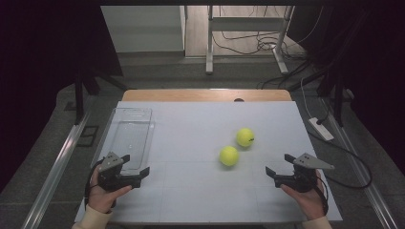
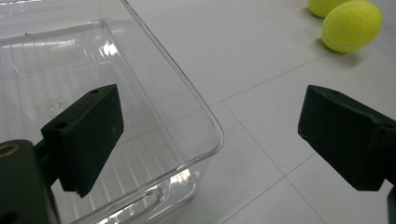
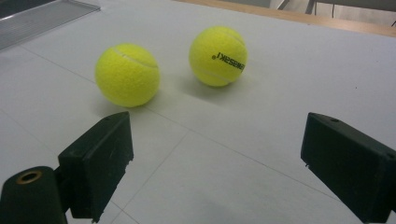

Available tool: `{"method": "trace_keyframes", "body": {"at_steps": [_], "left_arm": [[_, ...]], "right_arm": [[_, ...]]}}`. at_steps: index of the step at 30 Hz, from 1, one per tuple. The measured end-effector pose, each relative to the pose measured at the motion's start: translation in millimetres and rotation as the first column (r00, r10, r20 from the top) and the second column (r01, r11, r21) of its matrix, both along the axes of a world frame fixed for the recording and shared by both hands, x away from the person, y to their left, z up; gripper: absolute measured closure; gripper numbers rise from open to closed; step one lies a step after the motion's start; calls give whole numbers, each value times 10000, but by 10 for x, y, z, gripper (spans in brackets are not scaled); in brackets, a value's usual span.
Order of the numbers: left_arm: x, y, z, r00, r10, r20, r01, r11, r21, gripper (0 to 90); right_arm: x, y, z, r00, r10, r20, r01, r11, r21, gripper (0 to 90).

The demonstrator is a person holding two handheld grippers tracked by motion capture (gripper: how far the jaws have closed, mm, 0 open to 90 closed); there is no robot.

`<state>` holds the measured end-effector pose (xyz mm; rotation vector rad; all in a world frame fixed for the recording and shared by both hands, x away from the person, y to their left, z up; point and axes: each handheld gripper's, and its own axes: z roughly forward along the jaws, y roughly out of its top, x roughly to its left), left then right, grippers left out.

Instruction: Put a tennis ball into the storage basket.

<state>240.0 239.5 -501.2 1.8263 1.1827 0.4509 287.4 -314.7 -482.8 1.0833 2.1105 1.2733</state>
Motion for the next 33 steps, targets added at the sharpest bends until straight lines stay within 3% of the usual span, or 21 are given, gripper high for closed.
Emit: {"method": "trace_keyframes", "body": {"at_steps": [9,33], "left_arm": [[-21,13,2,10000,45,48,-45,10000,-63,79],[-48,31,24,9998,-25,184,25,10000,-32,76]], "right_arm": [[44,1,-43,9997,39,-243,-40,10000,-67,95],[54,-15,-38,9994,12,-342,-13,10000,-23,95]]}}
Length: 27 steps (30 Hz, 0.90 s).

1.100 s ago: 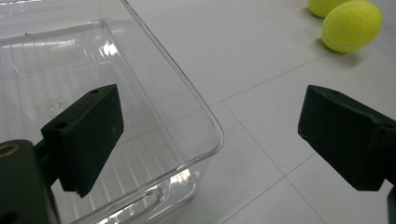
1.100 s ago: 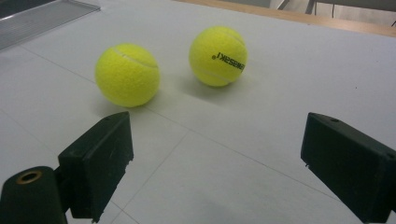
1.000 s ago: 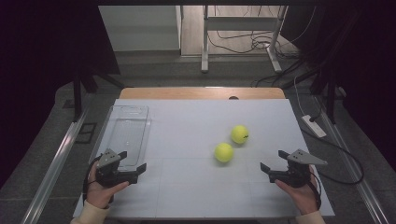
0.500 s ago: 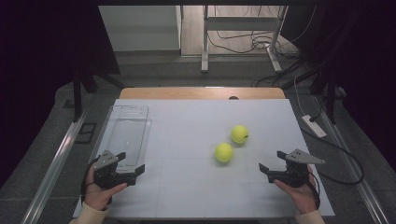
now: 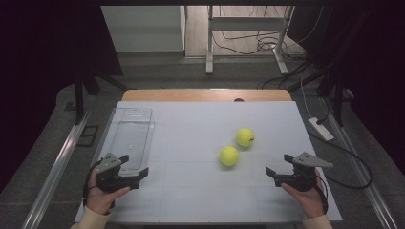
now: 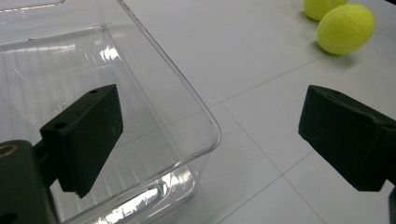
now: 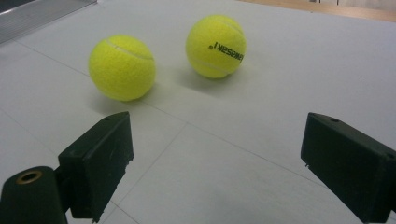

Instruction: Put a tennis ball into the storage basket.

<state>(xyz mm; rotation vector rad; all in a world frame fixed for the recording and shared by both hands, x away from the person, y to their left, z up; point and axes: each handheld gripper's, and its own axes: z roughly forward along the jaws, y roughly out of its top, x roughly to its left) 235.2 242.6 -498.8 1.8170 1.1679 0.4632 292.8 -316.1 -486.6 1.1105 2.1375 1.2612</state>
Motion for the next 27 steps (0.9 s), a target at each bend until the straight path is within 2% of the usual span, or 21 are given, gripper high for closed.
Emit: {"method": "trace_keyframes", "body": {"at_steps": [18,22,27], "left_arm": [[25,-56,122,9999,-64,141,64,10000,-35,76],[37,-92,151,9999,-10,144,9,10000,60,74],[53,-165,176,9997,-179,191,174,9996,220,67]], "right_arm": [[-1,37,-7,10000,66,-33,-67,10000,-46,97],[3,24,-12,9999,121,-38,-121,9999,20,97],[0,19,-8,9999,105,1,-105,9999,20,98]]}}
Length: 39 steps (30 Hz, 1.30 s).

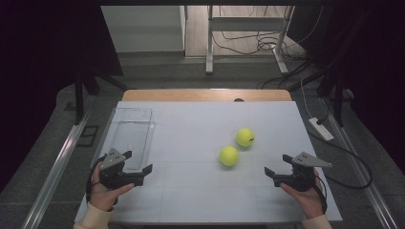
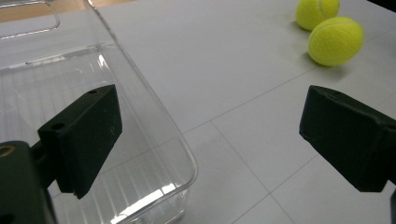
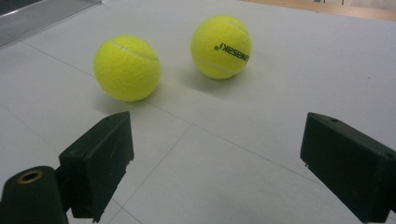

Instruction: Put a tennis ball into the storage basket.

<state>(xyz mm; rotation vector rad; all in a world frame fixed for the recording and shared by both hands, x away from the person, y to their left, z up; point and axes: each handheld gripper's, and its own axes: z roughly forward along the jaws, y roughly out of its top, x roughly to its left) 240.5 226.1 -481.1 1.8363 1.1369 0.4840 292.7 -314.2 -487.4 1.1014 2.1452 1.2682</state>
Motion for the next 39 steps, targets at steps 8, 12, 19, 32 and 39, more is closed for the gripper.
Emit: {"method": "trace_keyframes", "body": {"at_steps": [8,12,19,32,39], "left_arm": [[15,-24,-5,9997,-180,-137,180,9998,5,58],[22,-24,17,9995,-266,-169,265,9996,-33,54],[37,-67,49,9991,-386,-148,387,9992,109,49],[86,-167,125,9975,-698,68,696,9973,243,51],[140,-226,150,9964,-835,129,831,9962,256,51]], "right_arm": [[-9,6,-1,10000,-12,-35,12,10000,-30,98],[-16,15,-4,10000,5,-32,-5,10000,-54,98],[-16,10,-7,10000,-5,-80,5,10000,-16,98],[-9,12,-20,9999,12,-130,-13,10000,-38,99],[-6,16,-24,9999,52,-129,-53,10000,-47,98]]}}
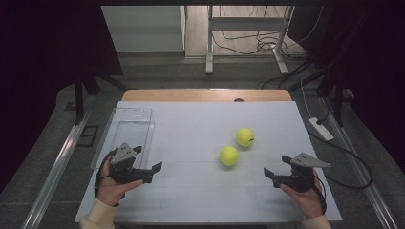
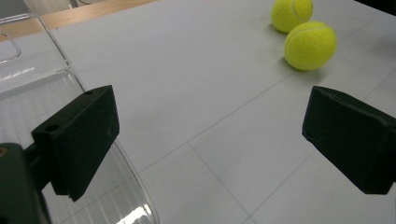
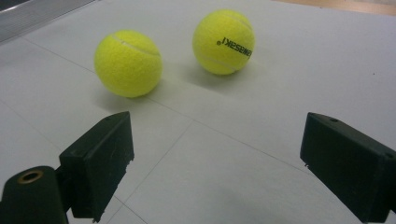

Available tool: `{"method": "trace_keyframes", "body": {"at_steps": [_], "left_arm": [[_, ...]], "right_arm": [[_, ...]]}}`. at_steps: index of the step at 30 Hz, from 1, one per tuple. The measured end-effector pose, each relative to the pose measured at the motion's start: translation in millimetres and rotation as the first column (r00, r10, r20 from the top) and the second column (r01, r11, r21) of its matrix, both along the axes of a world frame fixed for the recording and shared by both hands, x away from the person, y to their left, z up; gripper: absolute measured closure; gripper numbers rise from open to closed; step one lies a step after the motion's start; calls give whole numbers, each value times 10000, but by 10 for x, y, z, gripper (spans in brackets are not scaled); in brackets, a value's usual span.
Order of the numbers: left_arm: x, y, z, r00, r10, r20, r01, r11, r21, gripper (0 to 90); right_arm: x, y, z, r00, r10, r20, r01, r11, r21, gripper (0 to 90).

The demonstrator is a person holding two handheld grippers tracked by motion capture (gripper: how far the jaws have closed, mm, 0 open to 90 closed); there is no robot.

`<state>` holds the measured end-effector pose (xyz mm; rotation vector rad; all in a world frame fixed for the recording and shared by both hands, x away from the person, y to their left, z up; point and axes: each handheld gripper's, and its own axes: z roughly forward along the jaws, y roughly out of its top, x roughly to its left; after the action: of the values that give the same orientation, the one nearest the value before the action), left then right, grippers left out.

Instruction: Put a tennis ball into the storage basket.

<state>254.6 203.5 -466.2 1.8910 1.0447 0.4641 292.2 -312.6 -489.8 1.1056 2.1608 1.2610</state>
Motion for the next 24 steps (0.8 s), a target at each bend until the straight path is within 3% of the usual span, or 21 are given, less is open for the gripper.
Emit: {"method": "trace_keyframes", "body": {"at_steps": [24], "left_arm": [[178,-342,89,9974,-724,67,723,9972,167,59]], "right_arm": [[29,-18,-15,10000,0,-56,1,9998,185,100]]}}
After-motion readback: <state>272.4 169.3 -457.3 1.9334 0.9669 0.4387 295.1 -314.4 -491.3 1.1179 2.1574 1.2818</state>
